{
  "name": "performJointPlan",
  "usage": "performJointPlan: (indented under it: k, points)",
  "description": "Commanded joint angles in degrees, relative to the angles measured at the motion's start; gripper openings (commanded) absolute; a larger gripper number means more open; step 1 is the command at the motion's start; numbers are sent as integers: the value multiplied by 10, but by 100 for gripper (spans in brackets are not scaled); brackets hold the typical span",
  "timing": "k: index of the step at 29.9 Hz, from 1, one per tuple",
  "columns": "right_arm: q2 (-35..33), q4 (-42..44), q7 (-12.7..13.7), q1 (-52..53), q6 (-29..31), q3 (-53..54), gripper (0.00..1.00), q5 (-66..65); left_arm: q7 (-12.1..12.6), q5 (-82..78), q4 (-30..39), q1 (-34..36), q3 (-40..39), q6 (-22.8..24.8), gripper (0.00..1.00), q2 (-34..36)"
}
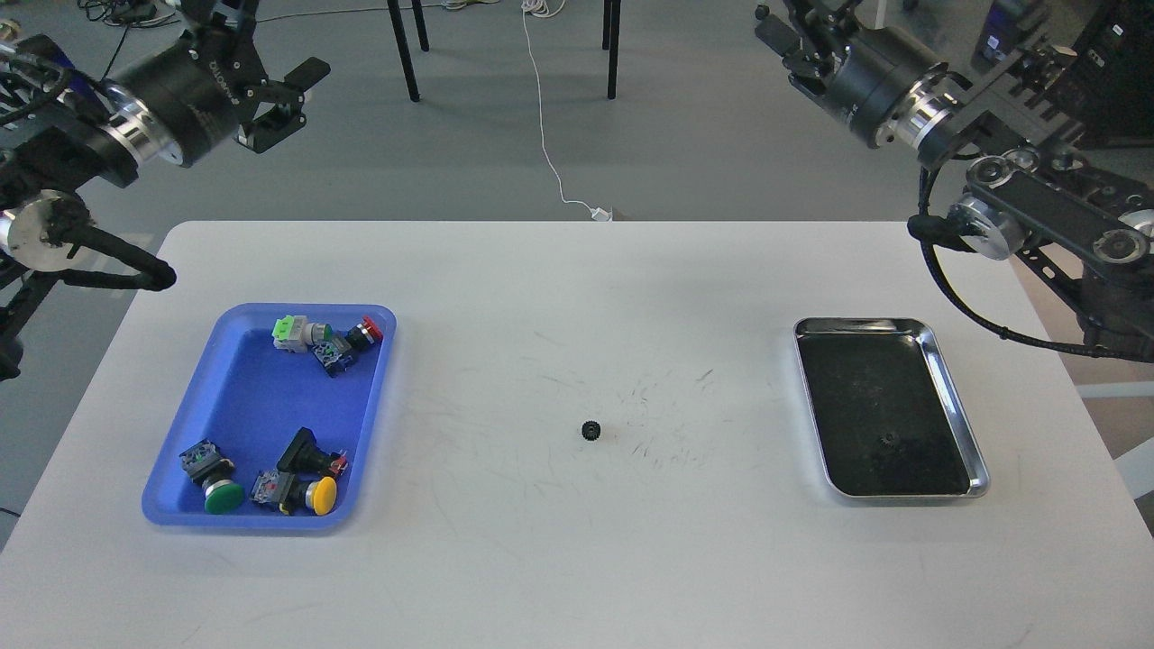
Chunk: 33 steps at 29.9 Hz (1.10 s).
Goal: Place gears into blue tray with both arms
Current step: 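Retract the right arm and reach the left gripper toward the black gear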
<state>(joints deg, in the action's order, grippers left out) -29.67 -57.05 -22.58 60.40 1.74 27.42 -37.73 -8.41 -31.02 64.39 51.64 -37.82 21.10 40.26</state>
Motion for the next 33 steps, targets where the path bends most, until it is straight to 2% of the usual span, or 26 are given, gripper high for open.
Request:
performJointPlan:
  k: [1,4,9,13,19,25,28,33]
  points:
    - [-6,-1,-1,-40,0,67,98,19,0,-111,40,-1,1,-12,98,-47]
    - [-6,4,0,-61,11,112,98,102,0,-207,49,-1,6,-16,98,-88]
    - [-28,6,4,-77,67,131,98,258,-5,-377,65,1,38,-10,96,-127]
    - [-45,6,1,-127,141,134,98,393,-23,-489,79,2,87,-8,95,-135]
    - [-50,0,-2,-252,235,194,98,440,-24,-655,85,2,155,-15,92,-160]
    - [-37,-9,0,-363,253,230,98,448,-24,-820,78,0,208,-17,92,-207]
    - [-37,-60,-2,-413,252,249,98,491,-24,-853,76,-1,241,-31,92,-218]
    - [-36,-142,-4,-486,252,312,99,499,-23,-878,74,-1,317,-36,85,-214]
